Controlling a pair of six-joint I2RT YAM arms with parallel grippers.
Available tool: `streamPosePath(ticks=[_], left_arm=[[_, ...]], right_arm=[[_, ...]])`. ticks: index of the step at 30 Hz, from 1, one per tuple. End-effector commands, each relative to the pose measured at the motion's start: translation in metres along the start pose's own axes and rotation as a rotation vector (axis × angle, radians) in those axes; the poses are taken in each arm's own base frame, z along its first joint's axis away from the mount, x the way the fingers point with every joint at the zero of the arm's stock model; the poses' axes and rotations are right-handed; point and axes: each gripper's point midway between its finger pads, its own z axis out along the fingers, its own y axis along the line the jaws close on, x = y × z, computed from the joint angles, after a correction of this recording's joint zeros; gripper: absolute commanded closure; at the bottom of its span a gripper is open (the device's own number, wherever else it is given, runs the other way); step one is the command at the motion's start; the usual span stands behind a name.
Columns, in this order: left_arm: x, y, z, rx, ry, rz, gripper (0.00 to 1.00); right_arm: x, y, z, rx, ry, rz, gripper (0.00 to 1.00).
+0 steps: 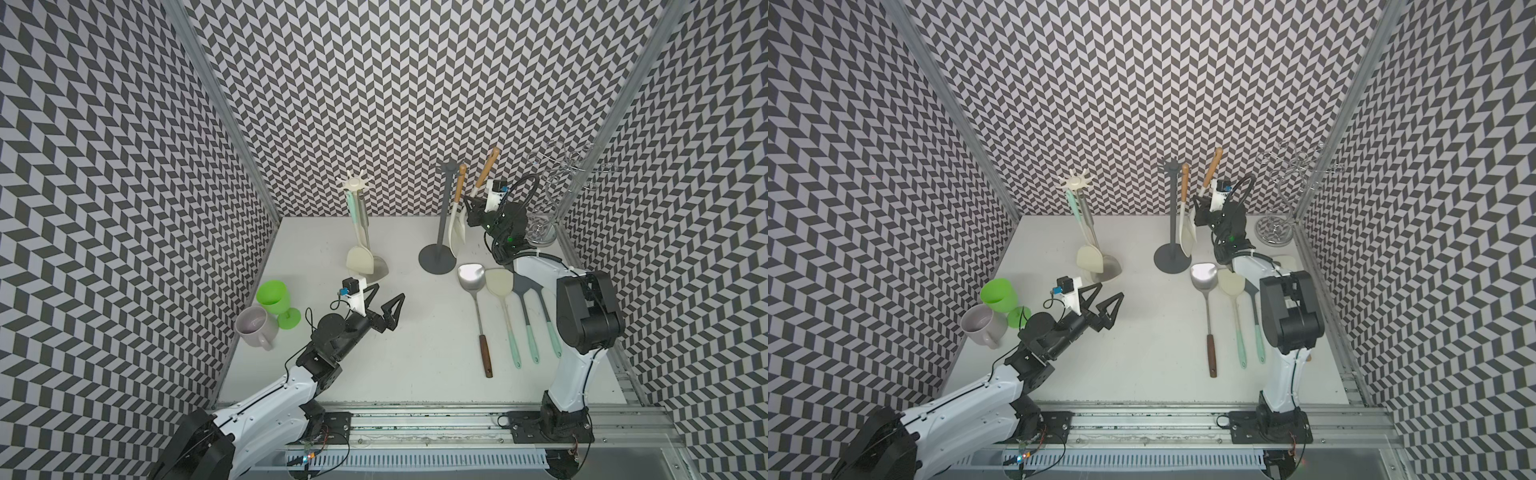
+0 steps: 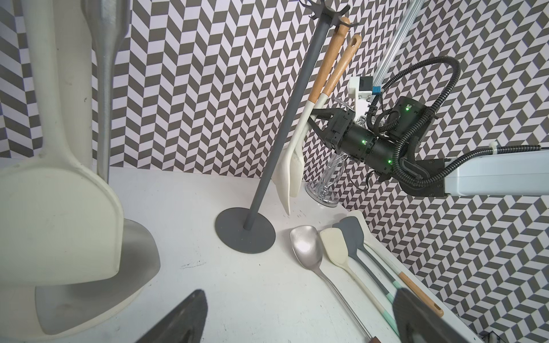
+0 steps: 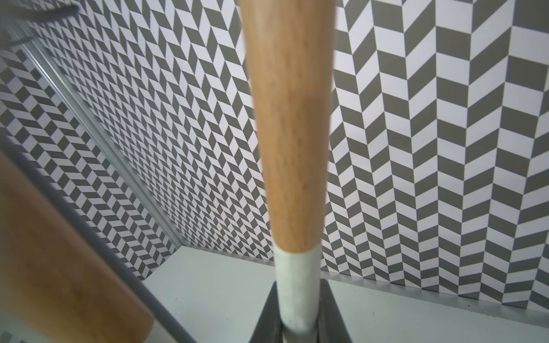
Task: Take the spatula off the kitchen utensil rack
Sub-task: Take off the spatula from the rack.
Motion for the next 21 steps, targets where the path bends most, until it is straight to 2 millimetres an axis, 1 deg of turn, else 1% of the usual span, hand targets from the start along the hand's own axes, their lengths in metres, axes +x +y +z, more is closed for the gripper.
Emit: streamPosePath(ticks=[1,11,17,21], left_arm=[[-0.002,-0.002,-0.002,0.010,-0.017,0.010,0.01],[-0.003,-0.002,-0.003,0.012,-0.023,0.009,0.01],[-0.004,-0.003,-0.005,0.017,-0.033,0.000,0.01],[-0.004,-0.004,-0.006,0.023,-0.034,-0.006,0.01]], right_arm=[[-0.050,0.006,-0.014,0.028,-0.144,0.008,1.00],[-0.057,-0.009,-0.031,0.128,-0.152,0.053,1.00],[-0.049,-0.017,-0.047,0.159,-0.138,0.083,1.00],[-0.041,-0.017,-0.059,0.160,-0.129,0.097,1.00]])
